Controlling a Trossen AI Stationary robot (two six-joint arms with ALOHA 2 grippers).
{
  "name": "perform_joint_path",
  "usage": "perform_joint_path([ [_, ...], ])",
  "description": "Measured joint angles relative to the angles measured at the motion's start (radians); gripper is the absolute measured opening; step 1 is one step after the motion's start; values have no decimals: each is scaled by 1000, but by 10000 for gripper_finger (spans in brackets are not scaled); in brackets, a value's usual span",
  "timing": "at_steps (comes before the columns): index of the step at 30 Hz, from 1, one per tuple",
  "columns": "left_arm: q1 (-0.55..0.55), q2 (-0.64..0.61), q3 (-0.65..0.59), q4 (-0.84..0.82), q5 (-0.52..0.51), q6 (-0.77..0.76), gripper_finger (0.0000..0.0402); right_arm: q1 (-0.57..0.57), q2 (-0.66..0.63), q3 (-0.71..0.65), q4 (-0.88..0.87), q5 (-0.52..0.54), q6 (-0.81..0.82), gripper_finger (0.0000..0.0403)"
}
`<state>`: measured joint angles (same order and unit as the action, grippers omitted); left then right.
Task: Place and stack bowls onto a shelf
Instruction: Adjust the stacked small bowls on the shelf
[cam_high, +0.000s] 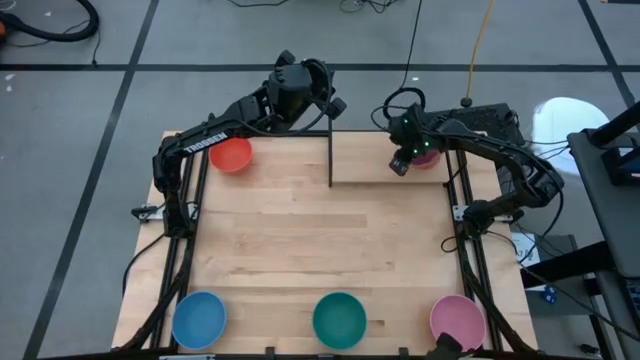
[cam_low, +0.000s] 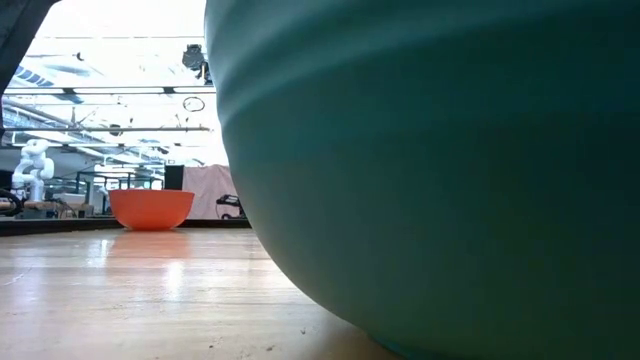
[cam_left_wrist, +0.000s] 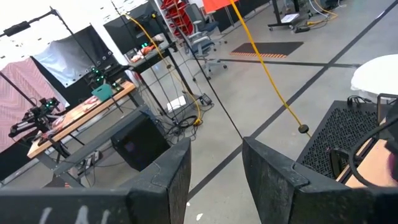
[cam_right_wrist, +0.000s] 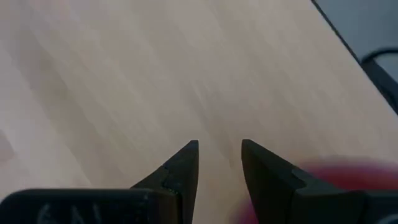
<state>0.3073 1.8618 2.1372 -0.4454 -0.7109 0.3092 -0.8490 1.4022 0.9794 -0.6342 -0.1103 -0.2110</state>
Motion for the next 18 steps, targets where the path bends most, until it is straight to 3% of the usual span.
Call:
perform_joint_path([
  [11,0,0,0,0,0,-1,150,0,-58,2,-12,30,-10,114],
  [18,0,0,0,0,0,-4,150,0,-173,2,-2,29,-11,114],
])
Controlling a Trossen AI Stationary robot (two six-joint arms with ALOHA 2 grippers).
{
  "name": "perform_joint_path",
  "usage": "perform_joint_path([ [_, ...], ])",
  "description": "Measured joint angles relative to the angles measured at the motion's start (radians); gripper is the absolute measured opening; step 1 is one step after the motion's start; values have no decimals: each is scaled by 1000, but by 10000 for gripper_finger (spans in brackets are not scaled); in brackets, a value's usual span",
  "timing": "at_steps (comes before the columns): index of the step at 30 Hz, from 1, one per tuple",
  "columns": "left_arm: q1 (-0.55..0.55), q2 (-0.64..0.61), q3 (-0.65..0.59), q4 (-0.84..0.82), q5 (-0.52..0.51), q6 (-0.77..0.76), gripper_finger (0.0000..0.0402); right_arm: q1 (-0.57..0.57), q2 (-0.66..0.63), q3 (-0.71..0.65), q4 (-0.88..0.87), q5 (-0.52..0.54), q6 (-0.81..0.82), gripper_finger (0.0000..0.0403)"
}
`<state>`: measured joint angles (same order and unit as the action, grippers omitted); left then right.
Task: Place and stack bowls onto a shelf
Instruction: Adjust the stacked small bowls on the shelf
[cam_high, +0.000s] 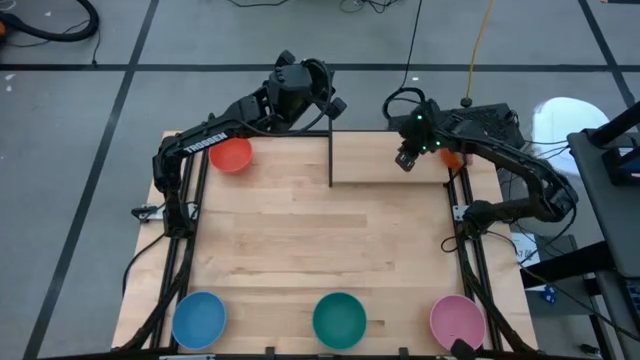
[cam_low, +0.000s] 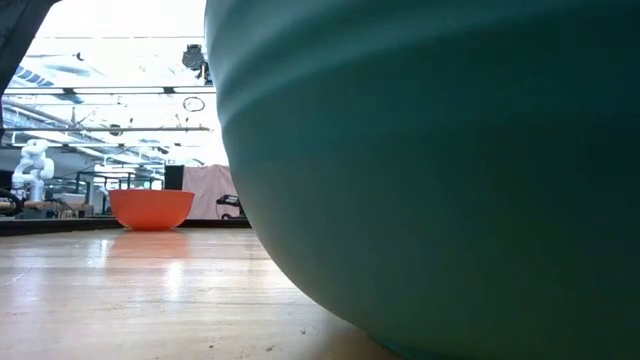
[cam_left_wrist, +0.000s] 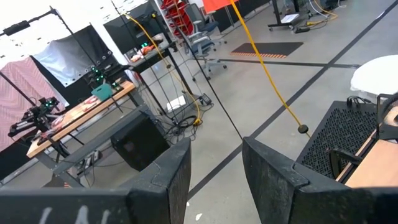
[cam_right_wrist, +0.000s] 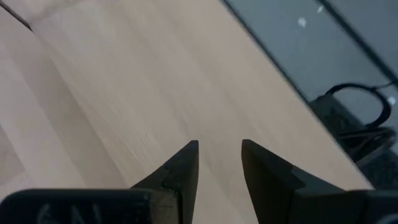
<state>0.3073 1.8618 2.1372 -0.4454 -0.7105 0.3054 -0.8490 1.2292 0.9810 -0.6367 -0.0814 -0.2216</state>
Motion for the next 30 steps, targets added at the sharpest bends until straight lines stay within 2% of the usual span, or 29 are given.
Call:
perform_joint_path([
  [11,0,0,0,0,0,0,150,0,-201,0,15,9,46,114],
  [20,0,0,0,0,0,1,150,0,-330,0,11,237,231,114],
  [30,0,0,0,0,0,1,150,0,-446,0,-15,238,263,114],
])
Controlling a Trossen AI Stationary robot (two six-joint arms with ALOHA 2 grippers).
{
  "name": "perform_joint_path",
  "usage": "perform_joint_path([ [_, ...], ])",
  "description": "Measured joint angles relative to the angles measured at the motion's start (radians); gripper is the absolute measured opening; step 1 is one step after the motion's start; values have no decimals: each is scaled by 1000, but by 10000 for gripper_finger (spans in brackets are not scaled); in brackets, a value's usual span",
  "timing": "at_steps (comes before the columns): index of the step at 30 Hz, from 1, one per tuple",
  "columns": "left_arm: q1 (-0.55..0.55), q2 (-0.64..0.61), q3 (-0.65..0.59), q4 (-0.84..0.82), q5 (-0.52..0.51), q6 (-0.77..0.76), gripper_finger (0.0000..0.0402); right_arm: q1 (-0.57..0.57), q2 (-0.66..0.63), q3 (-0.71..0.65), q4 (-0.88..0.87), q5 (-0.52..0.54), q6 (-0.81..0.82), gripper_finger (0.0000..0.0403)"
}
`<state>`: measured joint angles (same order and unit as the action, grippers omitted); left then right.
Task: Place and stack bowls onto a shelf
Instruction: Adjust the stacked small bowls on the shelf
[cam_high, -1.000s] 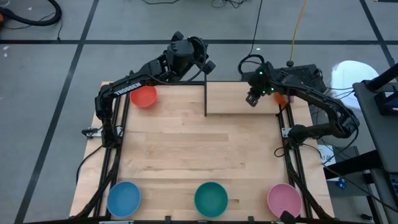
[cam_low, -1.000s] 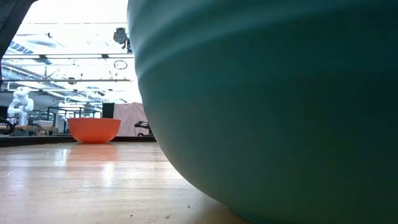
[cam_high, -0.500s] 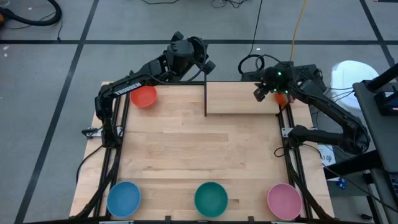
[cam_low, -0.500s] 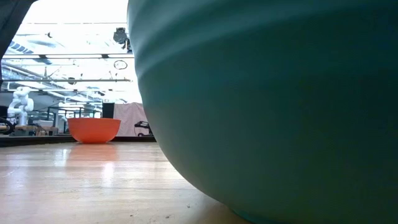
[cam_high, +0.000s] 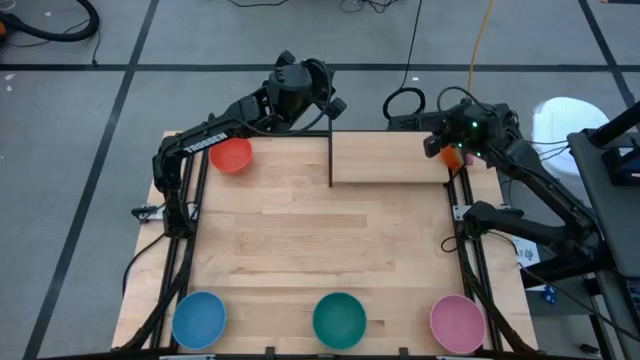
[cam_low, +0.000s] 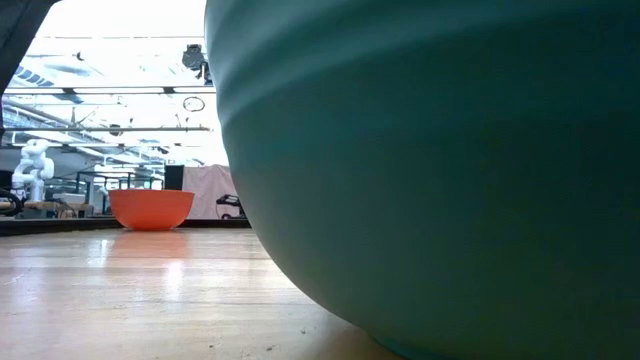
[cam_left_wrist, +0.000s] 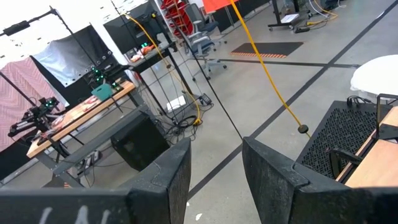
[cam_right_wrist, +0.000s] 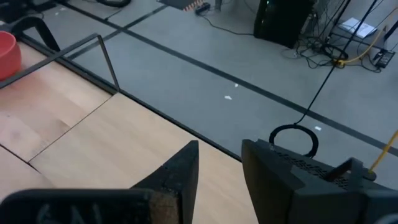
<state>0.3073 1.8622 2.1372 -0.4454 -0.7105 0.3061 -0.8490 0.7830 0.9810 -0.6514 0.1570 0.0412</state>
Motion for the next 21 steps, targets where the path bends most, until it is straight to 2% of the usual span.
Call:
perform_joint_path([
  [5,0,0,0,-12,1,-3,150,0,-59,0,-89,20,1,114],
  [12,0,0,0,-72,1,-32,150,0,-118,0,-164,194,83,114],
  [21,0,0,0,-130,1,-58,150,0,-198,0,-199,207,131,114],
])
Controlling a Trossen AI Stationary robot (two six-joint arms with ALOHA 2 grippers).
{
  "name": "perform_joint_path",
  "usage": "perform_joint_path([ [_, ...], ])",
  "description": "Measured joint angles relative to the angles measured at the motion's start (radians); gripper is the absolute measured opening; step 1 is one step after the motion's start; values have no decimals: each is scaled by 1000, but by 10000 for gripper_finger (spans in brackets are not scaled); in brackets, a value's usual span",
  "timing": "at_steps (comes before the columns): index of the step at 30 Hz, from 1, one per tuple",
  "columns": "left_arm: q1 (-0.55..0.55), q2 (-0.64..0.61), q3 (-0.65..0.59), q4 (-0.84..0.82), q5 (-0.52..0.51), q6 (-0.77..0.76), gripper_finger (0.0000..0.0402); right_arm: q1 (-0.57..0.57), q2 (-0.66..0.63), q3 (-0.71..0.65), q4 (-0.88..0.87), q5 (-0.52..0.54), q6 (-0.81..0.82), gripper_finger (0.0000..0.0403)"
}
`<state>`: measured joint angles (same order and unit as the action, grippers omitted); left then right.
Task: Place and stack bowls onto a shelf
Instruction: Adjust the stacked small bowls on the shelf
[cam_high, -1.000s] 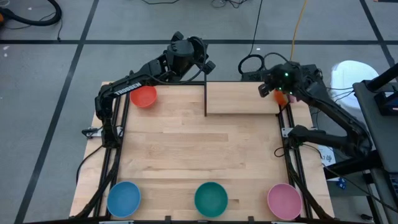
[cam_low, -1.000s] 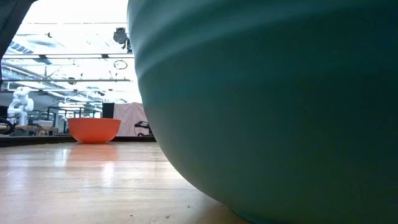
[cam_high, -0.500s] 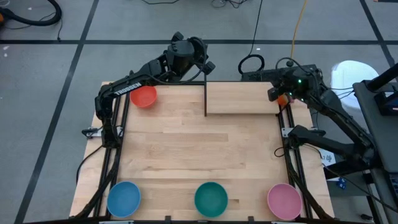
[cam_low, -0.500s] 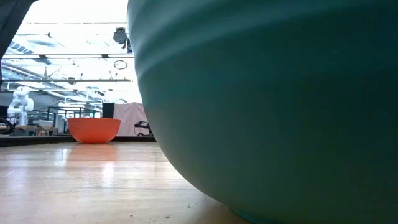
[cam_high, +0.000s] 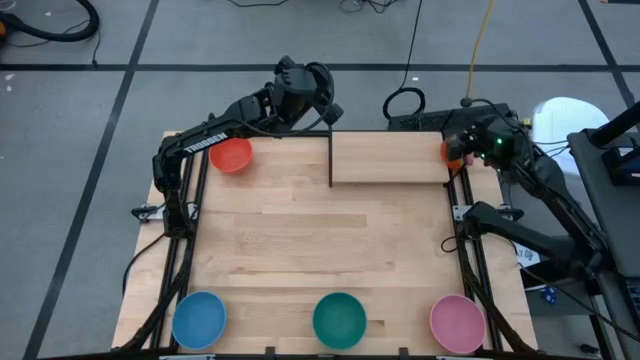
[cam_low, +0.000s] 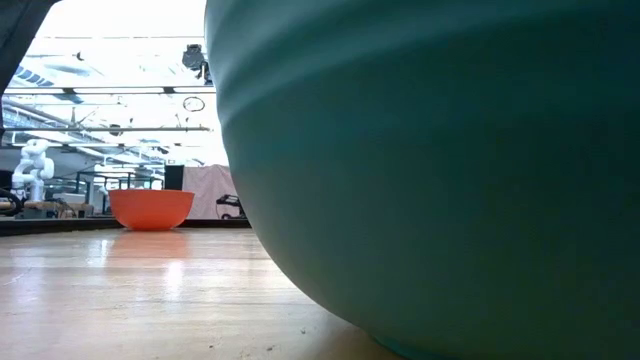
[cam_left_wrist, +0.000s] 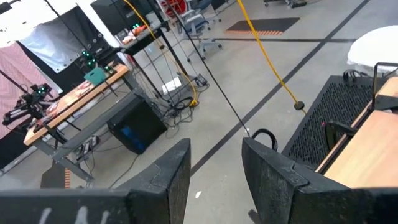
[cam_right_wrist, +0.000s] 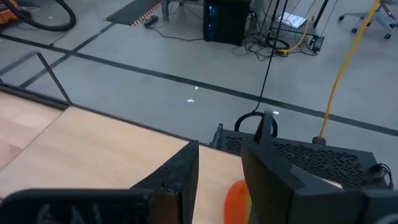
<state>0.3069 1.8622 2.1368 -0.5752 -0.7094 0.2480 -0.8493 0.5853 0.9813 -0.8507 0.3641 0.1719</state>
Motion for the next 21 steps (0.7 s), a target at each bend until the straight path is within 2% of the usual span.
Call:
perform_joint_path([
  [5,0,0,0,-23,0,-20,150,0,-39,0,-67,0,0,114],
  [11,0,0,0,-23,7,-25,150,0,-73,0,-67,0,0,114],
  [21,0,0,0,-21,166,-8,150,0,-96,0,-50,-6,-27,114],
])
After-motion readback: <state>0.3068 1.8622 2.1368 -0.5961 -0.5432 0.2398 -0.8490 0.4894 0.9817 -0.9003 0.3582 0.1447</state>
